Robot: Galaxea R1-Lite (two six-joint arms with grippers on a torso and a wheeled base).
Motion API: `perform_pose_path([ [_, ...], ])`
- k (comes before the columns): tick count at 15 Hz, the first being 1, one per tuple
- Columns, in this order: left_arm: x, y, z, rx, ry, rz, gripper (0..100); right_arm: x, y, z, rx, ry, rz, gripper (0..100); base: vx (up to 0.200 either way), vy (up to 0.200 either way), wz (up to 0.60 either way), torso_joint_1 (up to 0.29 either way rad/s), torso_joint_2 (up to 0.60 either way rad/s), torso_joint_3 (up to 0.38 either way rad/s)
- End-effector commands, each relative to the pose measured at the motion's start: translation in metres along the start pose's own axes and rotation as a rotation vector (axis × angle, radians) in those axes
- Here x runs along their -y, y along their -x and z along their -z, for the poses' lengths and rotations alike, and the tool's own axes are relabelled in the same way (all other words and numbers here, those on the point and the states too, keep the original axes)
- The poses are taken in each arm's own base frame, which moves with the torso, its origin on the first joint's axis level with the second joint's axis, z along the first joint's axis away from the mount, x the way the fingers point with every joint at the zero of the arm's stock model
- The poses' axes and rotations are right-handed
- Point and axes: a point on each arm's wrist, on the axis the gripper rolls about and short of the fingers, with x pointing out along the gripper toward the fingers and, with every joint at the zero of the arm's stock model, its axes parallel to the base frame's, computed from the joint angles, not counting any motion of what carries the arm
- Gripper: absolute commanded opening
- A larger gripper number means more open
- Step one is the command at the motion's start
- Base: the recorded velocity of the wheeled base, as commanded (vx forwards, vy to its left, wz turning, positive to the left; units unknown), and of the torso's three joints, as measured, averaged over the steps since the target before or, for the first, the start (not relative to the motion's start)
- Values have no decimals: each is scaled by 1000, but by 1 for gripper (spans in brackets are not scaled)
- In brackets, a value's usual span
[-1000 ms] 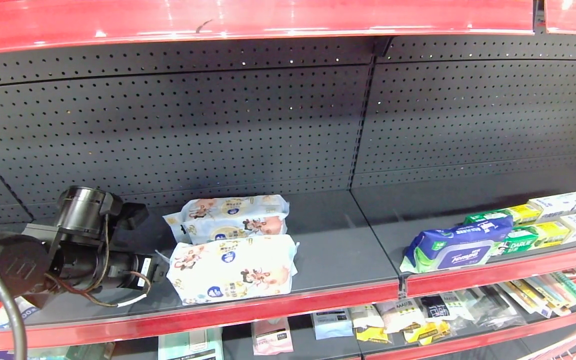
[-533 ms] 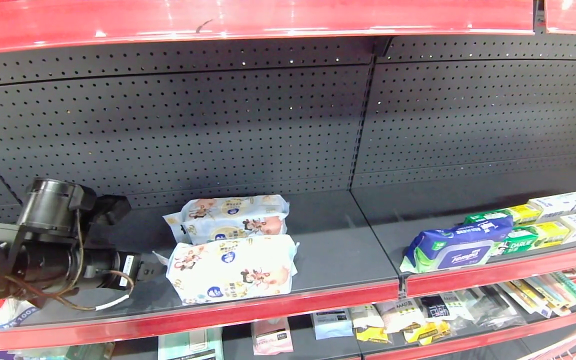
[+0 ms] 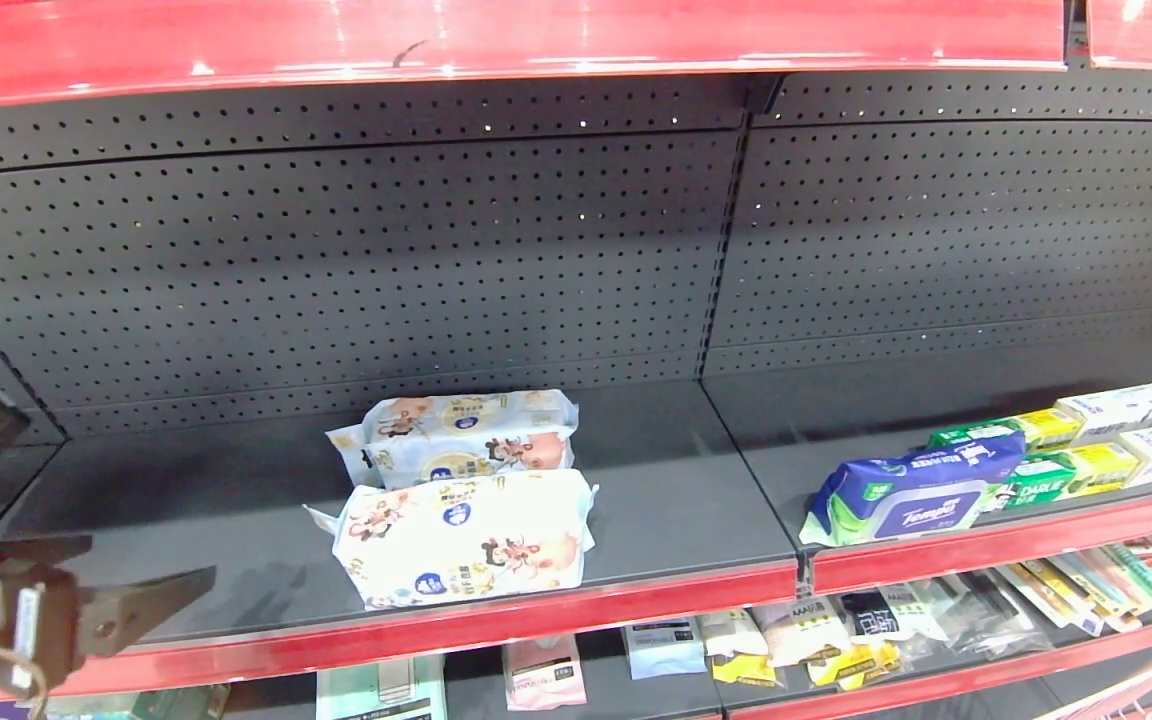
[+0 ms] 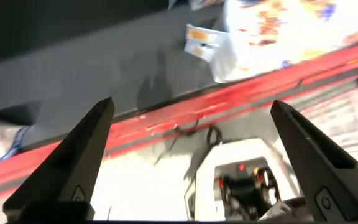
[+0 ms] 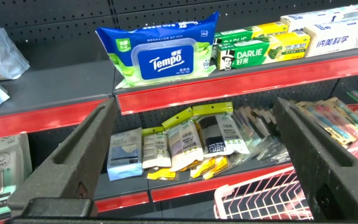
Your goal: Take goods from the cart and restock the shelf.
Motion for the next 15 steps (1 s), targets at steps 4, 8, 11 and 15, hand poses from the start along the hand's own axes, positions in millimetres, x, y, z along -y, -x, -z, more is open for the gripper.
perform_pose_path([
  [4,11,77,139,428,-50,20,100,0,0,0,-1,0,0,100,0,0,0,0,0,0],
  [8,5,61,161,526,46,-178,100,0,0,0,-3,40,-20,100,0,0,0,0,0,0],
  [11,2,59,163,537,153,-301,100,0,0,0,-3,43,-19,100,0,0,0,0,0,0],
  [15,1,52,168,512,156,-319,100,0,0,0,-3,44,-19,100,0,0,0,0,0,0],
])
